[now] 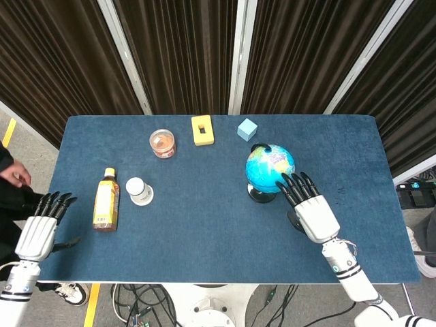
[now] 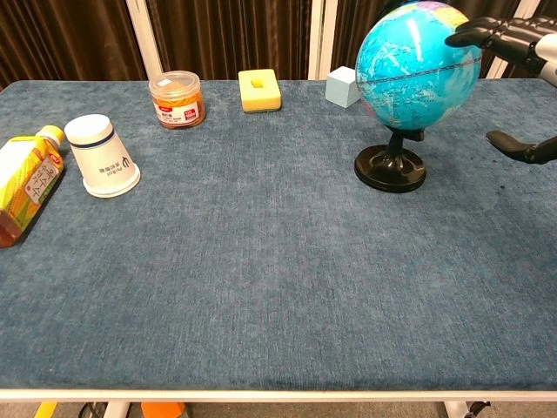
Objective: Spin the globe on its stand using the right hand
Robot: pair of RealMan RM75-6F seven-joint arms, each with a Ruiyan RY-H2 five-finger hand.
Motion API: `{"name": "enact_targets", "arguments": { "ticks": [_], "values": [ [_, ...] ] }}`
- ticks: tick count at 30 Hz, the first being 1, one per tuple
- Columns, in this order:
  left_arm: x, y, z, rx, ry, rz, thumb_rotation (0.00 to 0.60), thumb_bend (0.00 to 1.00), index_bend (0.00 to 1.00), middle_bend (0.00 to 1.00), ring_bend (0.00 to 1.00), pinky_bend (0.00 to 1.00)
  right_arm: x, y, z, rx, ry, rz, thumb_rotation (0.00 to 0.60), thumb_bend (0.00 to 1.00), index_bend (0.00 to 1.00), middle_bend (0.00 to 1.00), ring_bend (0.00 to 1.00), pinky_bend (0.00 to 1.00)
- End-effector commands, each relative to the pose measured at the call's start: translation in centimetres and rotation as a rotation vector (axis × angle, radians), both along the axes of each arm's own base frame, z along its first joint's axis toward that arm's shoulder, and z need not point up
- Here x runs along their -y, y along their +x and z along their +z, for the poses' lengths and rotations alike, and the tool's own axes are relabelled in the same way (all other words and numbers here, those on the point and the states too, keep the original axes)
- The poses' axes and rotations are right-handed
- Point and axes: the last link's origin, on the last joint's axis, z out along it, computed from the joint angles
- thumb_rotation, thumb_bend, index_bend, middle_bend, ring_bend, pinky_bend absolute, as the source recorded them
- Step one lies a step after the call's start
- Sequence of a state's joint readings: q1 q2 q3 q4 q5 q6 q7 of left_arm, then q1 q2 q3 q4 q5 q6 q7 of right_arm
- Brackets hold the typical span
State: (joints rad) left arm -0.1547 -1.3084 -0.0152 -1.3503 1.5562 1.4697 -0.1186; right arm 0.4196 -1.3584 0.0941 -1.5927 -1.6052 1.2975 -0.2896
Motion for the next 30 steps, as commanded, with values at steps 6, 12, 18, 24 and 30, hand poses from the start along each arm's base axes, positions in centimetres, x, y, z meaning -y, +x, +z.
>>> {"name": "enact_targets", "arguments": {
  "ticks": [6, 12, 18, 24, 30],
  "values": [
    [0.1, -0.1, 0.0, 0.001, -0.003, 0.002, 0.6, 0.05, 0.16, 0.1, 0.02, 0.06, 1.2, -1.9, 0.3, -0.018, -0.024, -0.11, 0.6, 0.33, 0.0, 0.0, 0.0, 0.0],
    [0.0, -0.1, -0.1, -0.002, -0.005, 0.002, 0.6, 0.05, 0.16, 0.1, 0.02, 0.06, 2.1, -4.1, 1.0, -0.023, -0.055, -0.235, 0.6, 0.33, 0.0, 0.0, 0.0, 0.0],
    [0.0, 0.0, -0.1, -0.004, -0.008, 0.001, 0.6, 0.05, 0.16, 0.1, 0.02, 0.06, 2.0, -4.7, 1.5, -0.006, -0.077, -0.269, 0.6, 0.33, 0.0, 0.0, 0.0, 0.0],
    [0.0, 0.1, -0.1, -0.005, -0.008, -0.001, 0.6, 0.05, 0.16, 0.1, 0.02, 0.06, 0.9, -3.1, 1.6, 0.039, -0.083, -0.138, 0.6, 0.33, 0.0, 0.0, 0.0, 0.0],
    [0.0, 0.1, -0.1, -0.002, -0.005, 0.0, 0.6, 0.05, 0.16, 0.1, 0.02, 0.06, -0.6, -1.0, 1.0, 0.054, -0.057, 0.008, 0.6, 0.34, 0.0, 0.0, 0.0, 0.0]
  ]
}}
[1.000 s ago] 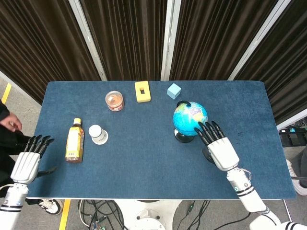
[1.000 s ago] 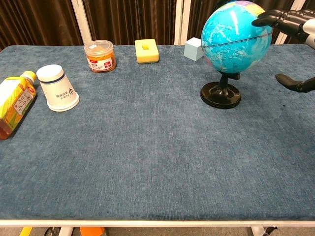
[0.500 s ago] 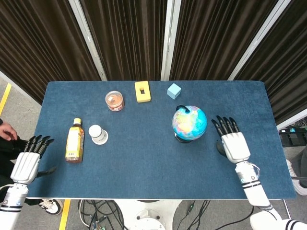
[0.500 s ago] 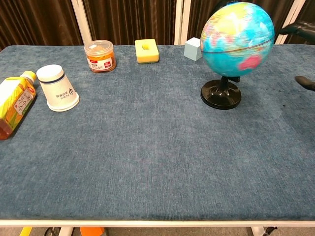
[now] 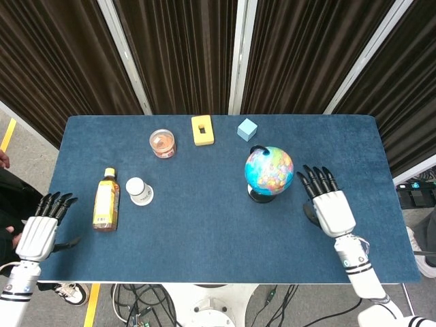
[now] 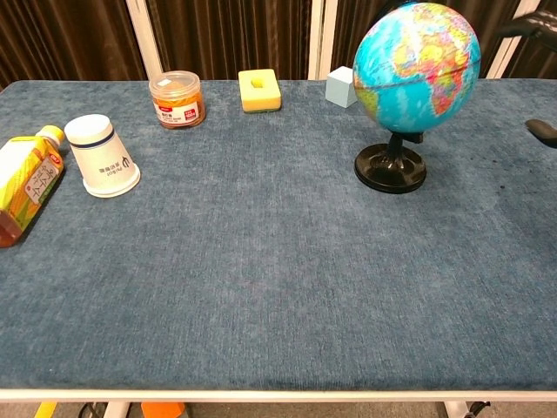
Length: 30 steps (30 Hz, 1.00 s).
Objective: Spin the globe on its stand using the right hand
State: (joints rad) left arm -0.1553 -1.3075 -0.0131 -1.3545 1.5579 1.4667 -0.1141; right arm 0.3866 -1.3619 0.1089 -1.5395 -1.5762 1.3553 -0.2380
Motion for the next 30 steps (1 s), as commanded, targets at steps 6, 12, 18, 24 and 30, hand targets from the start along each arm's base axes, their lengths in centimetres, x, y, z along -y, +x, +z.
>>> {"name": "enact_targets", "arguments": {
  "ticks": [6, 12, 18, 24, 30],
  "values": [
    [0.1, -0.1, 0.0, 0.003, 0.002, 0.002, 0.6, 0.05, 0.16, 0.1, 0.02, 0.06, -1.9, 2.4, -1.3, 0.002, 0.054, 0.145, 0.6, 0.34, 0.0, 0.0, 0.0, 0.0],
    [0.1, -0.2, 0.0, 0.004, 0.001, 0.002, 0.6, 0.05, 0.16, 0.1, 0.02, 0.06, -1.7, 2.7, -2.0, -0.019, 0.098, 0.137, 0.6, 0.34, 0.0, 0.0, 0.0, 0.0],
    [0.1, -0.3, 0.0, 0.005, 0.001, 0.005, 0.6, 0.05, 0.16, 0.1, 0.02, 0.06, -0.9, 2.3, -2.1, -0.038, 0.11, 0.088, 0.6, 0.34, 0.0, 0.0, 0.0, 0.0],
    [0.1, -0.3, 0.0, 0.006, 0.001, 0.004, 0.6, 0.05, 0.16, 0.1, 0.02, 0.06, -0.6, 1.6, -1.7, -0.049, 0.092, 0.047, 0.6, 0.34, 0.0, 0.0, 0.0, 0.0],
    [0.1, -0.2, 0.1, 0.004, 0.001, 0.001, 0.6, 0.05, 0.16, 0.1, 0.02, 0.06, -0.3, 0.1, -0.9, -0.053, 0.071, -0.011, 0.6, 0.34, 0.0, 0.0, 0.0, 0.0]
  ]
}}
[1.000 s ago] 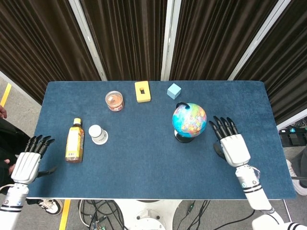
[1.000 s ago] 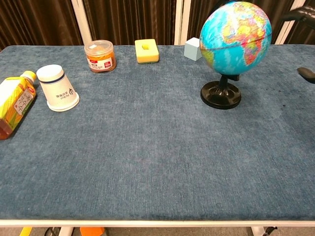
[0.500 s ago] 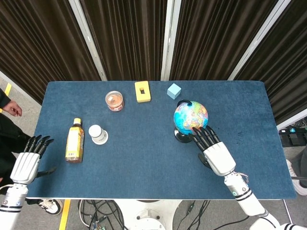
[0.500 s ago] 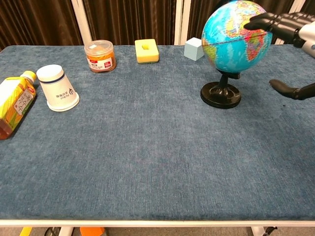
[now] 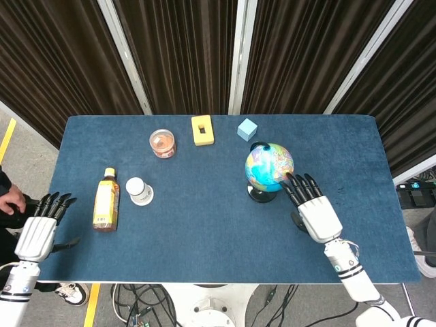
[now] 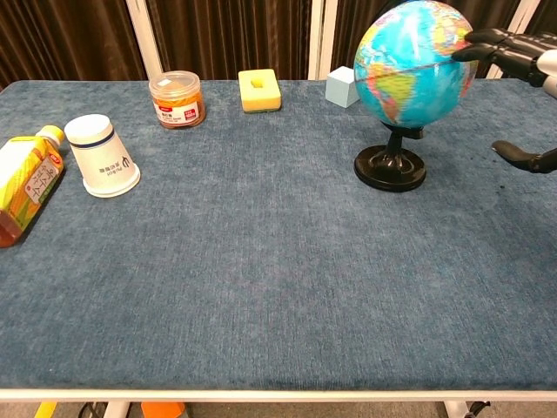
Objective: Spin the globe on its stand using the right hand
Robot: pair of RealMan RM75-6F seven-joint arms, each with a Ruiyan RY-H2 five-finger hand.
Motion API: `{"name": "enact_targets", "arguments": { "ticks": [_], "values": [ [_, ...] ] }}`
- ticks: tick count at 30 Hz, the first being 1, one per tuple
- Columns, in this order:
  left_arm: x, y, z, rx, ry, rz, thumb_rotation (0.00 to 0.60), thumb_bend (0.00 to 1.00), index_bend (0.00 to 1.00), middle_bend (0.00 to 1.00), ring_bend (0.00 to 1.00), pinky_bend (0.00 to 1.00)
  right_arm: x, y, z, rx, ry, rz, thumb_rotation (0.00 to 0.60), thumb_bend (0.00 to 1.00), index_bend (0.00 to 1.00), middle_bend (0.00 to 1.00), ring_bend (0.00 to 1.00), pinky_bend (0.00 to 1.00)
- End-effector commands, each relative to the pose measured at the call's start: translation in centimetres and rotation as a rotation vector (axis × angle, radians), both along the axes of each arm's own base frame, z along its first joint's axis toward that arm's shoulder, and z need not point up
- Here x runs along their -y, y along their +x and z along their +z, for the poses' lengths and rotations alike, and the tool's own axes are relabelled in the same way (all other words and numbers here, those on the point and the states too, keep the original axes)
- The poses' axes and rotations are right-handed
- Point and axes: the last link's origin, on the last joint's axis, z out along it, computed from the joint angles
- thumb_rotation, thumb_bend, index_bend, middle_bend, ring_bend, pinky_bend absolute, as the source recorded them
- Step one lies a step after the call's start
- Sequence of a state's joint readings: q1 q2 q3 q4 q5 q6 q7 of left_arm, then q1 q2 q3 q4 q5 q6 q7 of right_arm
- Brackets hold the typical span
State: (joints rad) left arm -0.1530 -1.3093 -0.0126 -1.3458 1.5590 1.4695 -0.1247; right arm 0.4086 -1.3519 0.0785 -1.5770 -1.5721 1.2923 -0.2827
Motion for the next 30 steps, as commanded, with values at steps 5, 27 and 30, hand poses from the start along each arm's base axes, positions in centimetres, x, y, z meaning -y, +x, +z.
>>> {"name": "enact_targets", "arguments": {
  "ticks": [5, 27, 30],
  "values": [
    [0.0, 0.1, -0.1, -0.002, -0.003, 0.0, 0.6, 0.05, 0.16, 0.1, 0.02, 0.06, 0.8, -2.6, 1.5, -0.008, -0.061, -0.11, 0.6, 0.34, 0.0, 0.0, 0.0, 0.0],
    [0.1, 0.5, 0.2, 0.003, 0.002, -0.004, 0.6, 0.05, 0.16, 0.1, 0.02, 0.06, -7.7, -11.3, 4.7, 0.001, -0.101, -0.353, 0.6, 0.33, 0.0, 0.0, 0.0, 0.0],
    [0.2, 0.6, 0.3, 0.003, 0.009, -0.006, 0.6, 0.05, 0.16, 0.1, 0.02, 0.06, -8.8, -12.3, 4.8, -0.006, -0.106, -0.392, 0.6, 0.33, 0.0, 0.0, 0.0, 0.0]
  ]
}}
